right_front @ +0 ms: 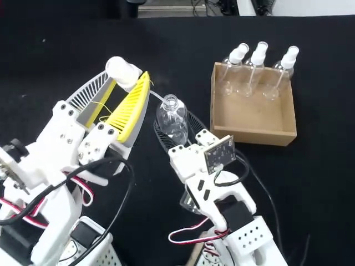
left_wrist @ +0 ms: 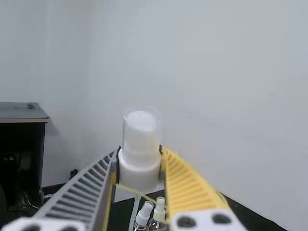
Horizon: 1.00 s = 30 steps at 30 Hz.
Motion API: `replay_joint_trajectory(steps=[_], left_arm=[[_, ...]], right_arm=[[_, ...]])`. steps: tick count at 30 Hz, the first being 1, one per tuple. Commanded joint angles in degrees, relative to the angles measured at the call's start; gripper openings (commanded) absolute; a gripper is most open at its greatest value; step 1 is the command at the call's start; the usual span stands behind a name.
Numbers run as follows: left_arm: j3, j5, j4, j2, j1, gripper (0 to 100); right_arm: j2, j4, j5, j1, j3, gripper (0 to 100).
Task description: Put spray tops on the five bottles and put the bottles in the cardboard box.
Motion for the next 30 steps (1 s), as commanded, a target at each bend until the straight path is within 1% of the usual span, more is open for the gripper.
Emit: replay_joint_trajectory(steps=[1,8,12,14,16,19,21,30], left_arm=[[-3.5,-0.4,0.3,4.0,0.7,3],[-6.3,-0.4,0.9,10.9,0.7,3],[-9.4,-2.9,5.1,11.7,1.6,3],[-10.6,-3.5,6.9,11.7,3.5,3],[-11.6,-3.6,8.7,11.7,4.1,6],[-12.3,-4.7,9.8,12.8,4.1,18],[-12.6,-5.7,9.9,14.6,4.1,23],[-13.1,-6.0,10.1,15.6,4.1,21]], right_arm=[[-1.1,-1.9,-0.3,-0.9,-0.2,1.1],[-1.1,-1.9,-0.3,-0.9,-0.2,1.1],[-1.1,-1.9,-0.3,-0.9,-0.2,1.1],[-1.1,-1.9,-0.3,-0.9,-0.2,1.1],[-1.1,-1.9,-0.3,-0.9,-0.2,1.1],[-1.1,-1.9,-0.3,-0.9,-0.2,1.1],[-1.1,-1.9,-0.3,-0.9,-0.2,1.1],[-1.1,-1.9,-0.3,-0.9,-0.2,1.1]])
